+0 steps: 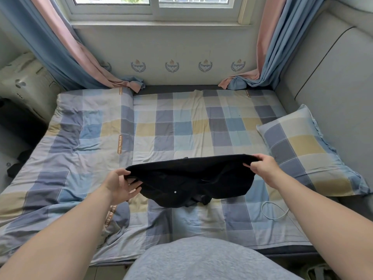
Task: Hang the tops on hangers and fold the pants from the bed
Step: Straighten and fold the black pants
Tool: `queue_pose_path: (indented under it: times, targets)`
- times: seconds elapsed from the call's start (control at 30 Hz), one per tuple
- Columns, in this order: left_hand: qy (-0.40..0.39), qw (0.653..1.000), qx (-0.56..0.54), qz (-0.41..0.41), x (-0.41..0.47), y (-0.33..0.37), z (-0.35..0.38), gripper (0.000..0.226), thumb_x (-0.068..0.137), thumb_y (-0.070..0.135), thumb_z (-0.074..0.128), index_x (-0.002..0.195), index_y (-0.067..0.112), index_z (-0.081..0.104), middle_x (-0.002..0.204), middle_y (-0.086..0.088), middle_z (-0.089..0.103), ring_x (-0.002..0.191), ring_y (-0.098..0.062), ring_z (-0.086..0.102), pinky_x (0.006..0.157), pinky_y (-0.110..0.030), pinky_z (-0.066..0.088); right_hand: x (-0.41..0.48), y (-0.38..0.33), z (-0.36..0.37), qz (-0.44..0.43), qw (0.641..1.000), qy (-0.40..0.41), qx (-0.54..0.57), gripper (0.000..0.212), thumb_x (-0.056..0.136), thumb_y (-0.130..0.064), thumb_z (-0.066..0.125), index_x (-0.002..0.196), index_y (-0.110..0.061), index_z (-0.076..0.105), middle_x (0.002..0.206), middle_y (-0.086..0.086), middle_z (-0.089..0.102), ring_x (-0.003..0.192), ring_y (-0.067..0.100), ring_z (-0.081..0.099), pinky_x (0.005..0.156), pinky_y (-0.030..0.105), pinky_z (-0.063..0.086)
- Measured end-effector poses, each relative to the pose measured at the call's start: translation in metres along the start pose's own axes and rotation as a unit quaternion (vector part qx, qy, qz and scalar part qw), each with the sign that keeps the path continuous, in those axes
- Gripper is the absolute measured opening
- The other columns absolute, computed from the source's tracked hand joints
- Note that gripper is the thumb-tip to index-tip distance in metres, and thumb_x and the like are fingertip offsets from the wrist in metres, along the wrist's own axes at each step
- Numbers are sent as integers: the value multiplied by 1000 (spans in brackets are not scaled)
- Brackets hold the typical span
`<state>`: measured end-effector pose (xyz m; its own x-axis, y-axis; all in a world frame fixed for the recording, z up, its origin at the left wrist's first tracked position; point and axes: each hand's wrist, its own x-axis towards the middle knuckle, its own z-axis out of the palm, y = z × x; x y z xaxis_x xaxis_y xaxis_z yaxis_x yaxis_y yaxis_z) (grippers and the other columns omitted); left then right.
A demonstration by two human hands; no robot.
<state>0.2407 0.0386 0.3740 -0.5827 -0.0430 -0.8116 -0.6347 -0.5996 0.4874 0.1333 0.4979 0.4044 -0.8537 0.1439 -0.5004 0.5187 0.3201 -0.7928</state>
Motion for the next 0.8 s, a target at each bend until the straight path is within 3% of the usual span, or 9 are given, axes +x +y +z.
queue_pose_path:
  times: [0.1,0.23,0.33,0.43,0.5,0.6,0.7,0.8]
  targets:
    - [-33,999,-36,3,0,-2,-4,26,74,-2,44,90,12,59,95,-8,72,116,-29,63,91,-49,49,-6,1,-6,-94,963,7,-253,34,86,13,54,109,-10,65,96,9,65,86,23,59,69,29,43]
    - [-5,999,-3,37,8,-9,-6,35,86,-18,43,103,7,60,111,-10,69,111,-22,63,86,-42,52,-1,6,-14,-151,914,13,-377,30,85,11,50,101,-8,67,95,11,61,93,31,56,75,30,37]
    - [-4,997,21,78,11,-10,-3,29,96,-8,50,108,14,64,101,-3,74,105,-16,64,89,-41,51,2,3,-17,-172,915,55,-361,18,92,3,53,101,-4,67,97,13,59,96,36,57,77,35,41]
    - [-4,994,34,104,10,-8,0,24,99,-1,52,112,15,63,110,-2,72,108,-15,64,86,-39,51,2,-2,-16,-158,933,91,-309,4,96,-10,59,96,-8,63,96,13,64,91,34,58,77,39,47]
    - [1,991,53,123,9,-6,1,19,100,10,58,117,15,62,115,0,72,113,-14,63,93,-40,48,2,-6,-17,-135,949,108,-265,18,96,-25,65,91,-9,60,89,11,64,86,32,58,76,43,49]
    - [41,981,121,146,5,0,4,23,97,29,64,115,14,63,104,0,77,109,-14,65,99,-40,44,1,-10,-20,-130,955,107,-243,30,97,-39,62,90,-10,58,87,8,63,85,30,57,73,41,46]
    - [116,961,175,180,5,6,11,31,94,39,68,109,13,63,88,-4,78,95,-18,68,89,-37,46,2,-13,-18,-124,961,75,-235,28,103,-39,51,95,-12,52,91,6,59,85,27,55,69,37,39]
    - [181,937,189,231,5,14,27,38,93,40,70,113,9,63,98,-8,70,94,-23,63,75,-32,45,3,-21,-14,-120,967,78,-210,29,103,-36,51,87,-14,42,85,8,55,76,24,52,62,37,38]
